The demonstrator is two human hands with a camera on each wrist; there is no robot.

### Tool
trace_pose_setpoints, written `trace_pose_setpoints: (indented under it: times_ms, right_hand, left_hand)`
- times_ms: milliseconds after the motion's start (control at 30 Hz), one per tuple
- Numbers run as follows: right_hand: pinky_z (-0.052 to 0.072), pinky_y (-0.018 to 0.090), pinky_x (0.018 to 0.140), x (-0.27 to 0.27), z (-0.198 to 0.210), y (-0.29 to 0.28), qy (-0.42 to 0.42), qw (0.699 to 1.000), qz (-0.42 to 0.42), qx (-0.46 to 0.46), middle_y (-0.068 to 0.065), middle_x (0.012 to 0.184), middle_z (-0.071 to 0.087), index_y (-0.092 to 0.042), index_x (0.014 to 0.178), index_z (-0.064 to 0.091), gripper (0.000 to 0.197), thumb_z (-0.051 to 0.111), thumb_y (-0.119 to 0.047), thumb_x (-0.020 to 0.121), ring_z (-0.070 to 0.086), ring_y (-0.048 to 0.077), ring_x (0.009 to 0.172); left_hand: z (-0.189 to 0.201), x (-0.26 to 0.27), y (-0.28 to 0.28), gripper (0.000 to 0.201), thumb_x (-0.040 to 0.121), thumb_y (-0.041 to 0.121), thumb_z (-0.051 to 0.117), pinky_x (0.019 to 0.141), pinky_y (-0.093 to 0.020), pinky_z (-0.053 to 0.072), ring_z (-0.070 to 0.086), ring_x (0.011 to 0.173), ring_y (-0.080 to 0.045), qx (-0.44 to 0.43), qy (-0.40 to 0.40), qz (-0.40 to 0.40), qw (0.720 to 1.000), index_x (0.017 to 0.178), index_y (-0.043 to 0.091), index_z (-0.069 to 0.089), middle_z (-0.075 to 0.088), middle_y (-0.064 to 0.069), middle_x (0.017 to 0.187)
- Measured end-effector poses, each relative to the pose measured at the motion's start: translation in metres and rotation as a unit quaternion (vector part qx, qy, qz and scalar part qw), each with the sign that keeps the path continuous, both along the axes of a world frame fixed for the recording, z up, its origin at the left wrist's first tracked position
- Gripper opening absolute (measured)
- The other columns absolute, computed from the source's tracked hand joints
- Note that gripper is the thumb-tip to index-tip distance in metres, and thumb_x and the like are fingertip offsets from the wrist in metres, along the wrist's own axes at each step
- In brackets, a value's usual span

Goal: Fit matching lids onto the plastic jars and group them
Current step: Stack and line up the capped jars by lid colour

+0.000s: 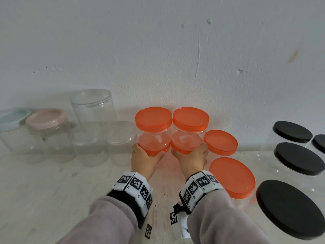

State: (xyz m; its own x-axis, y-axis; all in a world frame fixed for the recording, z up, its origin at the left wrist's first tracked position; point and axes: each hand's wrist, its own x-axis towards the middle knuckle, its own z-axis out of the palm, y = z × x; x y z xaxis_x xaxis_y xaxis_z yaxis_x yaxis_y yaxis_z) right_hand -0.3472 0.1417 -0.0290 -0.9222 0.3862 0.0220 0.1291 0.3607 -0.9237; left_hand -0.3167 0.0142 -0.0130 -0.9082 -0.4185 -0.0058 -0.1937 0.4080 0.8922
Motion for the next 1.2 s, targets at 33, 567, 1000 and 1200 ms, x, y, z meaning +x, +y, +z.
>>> trace_pose_setpoints:
  times_ms: [33, 567, 1000, 1200]
  right_hand:
    - [0.023, 0.035, 0.106, -0.001, 0.0, -0.001, -0.003, 1.0, -0.001, 0.002, 0.016, 0.146, 0.027, 0.0, 0.146, 0.01, 0.113, 0.086, -0.028, 0.068, 0.028, 0.029, 0.133]
    - [0.03, 0.041, 0.105, -0.018, -0.004, -0.004, -0.031, 0.999, 0.005, -0.015, 0.017, 0.144, 0.027, -0.001, 0.147, 0.011, 0.108, 0.083, -0.027, 0.07, 0.033, 0.034, 0.13]
    - [0.035, 0.036, 0.109, 0.057, 0.05, -0.006, 0.06, 0.995, 0.077, -0.002, 0.006, 0.149, 0.025, -0.012, 0.15, 0.017, 0.086, 0.07, -0.015, 0.083, 0.031, 0.022, 0.134]
    - [0.025, -0.001, 0.095, 0.139, 0.089, 0.028, 0.216, 0.96, 0.167, 0.06, -0.029, 0.13, 0.034, -0.042, 0.128, 0.038, 0.052, 0.066, -0.025, 0.088, 0.031, -0.014, 0.121]
  left_hand:
    - [0.001, -0.002, 0.001, 0.086, 0.075, 0.033, 0.079, 0.096, -0.035, 0.042, 0.047, 0.121, -0.031, -0.004, -0.002, 0.001, 1.0, 0.136, 0.0, 0.029, 0.042, -0.017, 0.136]
    - [0.007, -0.01, 0.012, 0.071, 0.084, 0.024, 0.071, 0.09, -0.034, 0.039, 0.045, 0.119, -0.034, -0.06, -0.025, 0.032, 0.997, 0.134, -0.006, 0.03, 0.037, -0.022, 0.136]
    - [0.02, 0.0, 0.003, 0.071, 0.086, 0.028, 0.068, 0.097, -0.04, 0.042, 0.047, 0.12, -0.035, -0.069, -0.03, 0.008, 0.997, 0.137, -0.007, 0.032, 0.044, -0.023, 0.135]
    - [0.026, 0.018, -0.002, 0.06, 0.086, 0.035, 0.065, 0.094, -0.038, 0.042, 0.05, 0.116, -0.034, -0.105, -0.06, -0.037, 0.992, 0.129, -0.003, 0.044, 0.052, -0.02, 0.127]
